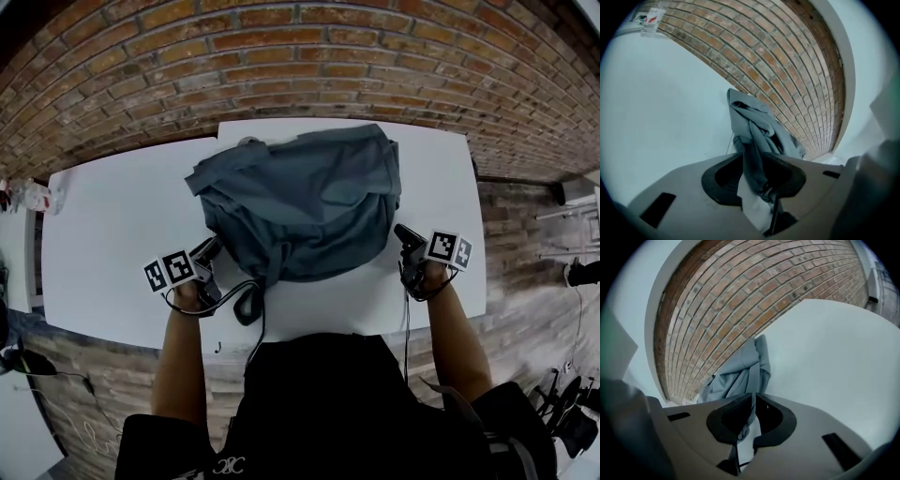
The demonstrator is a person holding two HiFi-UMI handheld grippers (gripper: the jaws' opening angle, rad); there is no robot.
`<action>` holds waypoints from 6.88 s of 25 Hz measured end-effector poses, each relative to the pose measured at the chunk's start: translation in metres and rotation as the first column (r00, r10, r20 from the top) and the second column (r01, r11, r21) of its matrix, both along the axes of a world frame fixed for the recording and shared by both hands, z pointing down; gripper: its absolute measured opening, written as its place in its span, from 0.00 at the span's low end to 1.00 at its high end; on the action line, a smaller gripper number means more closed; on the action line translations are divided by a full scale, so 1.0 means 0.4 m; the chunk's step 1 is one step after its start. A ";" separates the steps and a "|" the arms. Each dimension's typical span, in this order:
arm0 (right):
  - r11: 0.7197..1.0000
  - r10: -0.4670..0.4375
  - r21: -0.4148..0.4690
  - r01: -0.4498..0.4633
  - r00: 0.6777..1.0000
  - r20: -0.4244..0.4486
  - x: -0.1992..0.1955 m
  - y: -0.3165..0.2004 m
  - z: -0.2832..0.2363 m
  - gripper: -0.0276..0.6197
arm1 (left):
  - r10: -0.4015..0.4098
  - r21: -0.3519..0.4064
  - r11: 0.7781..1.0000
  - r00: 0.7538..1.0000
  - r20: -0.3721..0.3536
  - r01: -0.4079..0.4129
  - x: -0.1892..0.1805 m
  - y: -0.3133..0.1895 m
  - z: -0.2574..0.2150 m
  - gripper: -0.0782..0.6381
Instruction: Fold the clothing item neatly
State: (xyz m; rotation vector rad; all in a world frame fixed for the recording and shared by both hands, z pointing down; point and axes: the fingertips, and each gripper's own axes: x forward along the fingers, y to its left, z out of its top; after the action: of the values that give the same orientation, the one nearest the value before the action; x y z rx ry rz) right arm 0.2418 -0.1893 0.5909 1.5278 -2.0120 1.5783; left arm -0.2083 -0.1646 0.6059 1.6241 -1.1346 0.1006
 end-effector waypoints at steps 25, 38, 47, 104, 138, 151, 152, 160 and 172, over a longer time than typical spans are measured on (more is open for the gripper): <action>0.997 -0.073 0.024 0.073 0.997 -0.012 -0.064 -0.010 0.002 0.05 | 0.044 0.050 0.998 0.996 -0.077 -0.040 0.095 0.013 -0.073 0.14; 0.998 0.007 0.055 -0.008 1.000 0.026 0.023 0.025 -0.035 0.05 | 0.058 0.016 0.998 0.998 -0.001 -0.058 -0.056 0.128 -0.031 0.14; 0.998 -0.004 0.061 0.002 1.000 0.023 0.007 0.025 -0.041 0.05 | 0.254 0.106 0.963 0.967 -0.027 -0.249 0.120 0.039 -0.038 0.16; 0.928 -0.277 0.129 0.349 0.879 -0.388 -0.103 0.005 -0.119 0.06 | 0.166 0.128 0.970 0.948 0.271 -0.207 -0.078 0.129 -0.136 0.19; 0.613 -0.563 0.167 0.772 0.575 -0.594 -0.140 -0.008 -0.153 0.29 | 0.458 0.070 0.746 0.587 0.668 -0.662 0.023 0.132 -0.098 0.44; 0.356 -0.725 -0.163 0.920 0.162 -0.669 -0.089 0.343 0.021 0.45 | 0.633 -0.208 0.383 0.092 0.769 -0.900 0.064 0.396 0.041 0.51; 0.329 -0.731 -0.180 0.927 0.130 -0.670 -0.099 0.341 0.031 0.45 | 0.620 -0.216 0.357 0.058 0.782 -0.909 0.074 0.386 0.043 0.51; 0.148 -0.785 -0.319 0.936 -0.085 -0.614 -0.127 0.358 0.086 0.45 | 0.584 -0.221 0.292 -0.009 0.812 -0.930 0.103 0.352 0.032 0.52; 0.171 -0.822 -0.352 0.920 -0.063 -0.566 -0.124 0.350 0.100 0.45 | 0.464 -0.108 0.257 0.025 0.886 -0.960 0.153 0.329 -0.101 0.52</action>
State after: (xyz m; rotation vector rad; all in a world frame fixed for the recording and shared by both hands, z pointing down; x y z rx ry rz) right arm 0.1923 -0.0492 0.6309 0.2503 -1.8465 0.1894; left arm -0.1469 -0.0329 0.5655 2.7746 -0.6505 1.6150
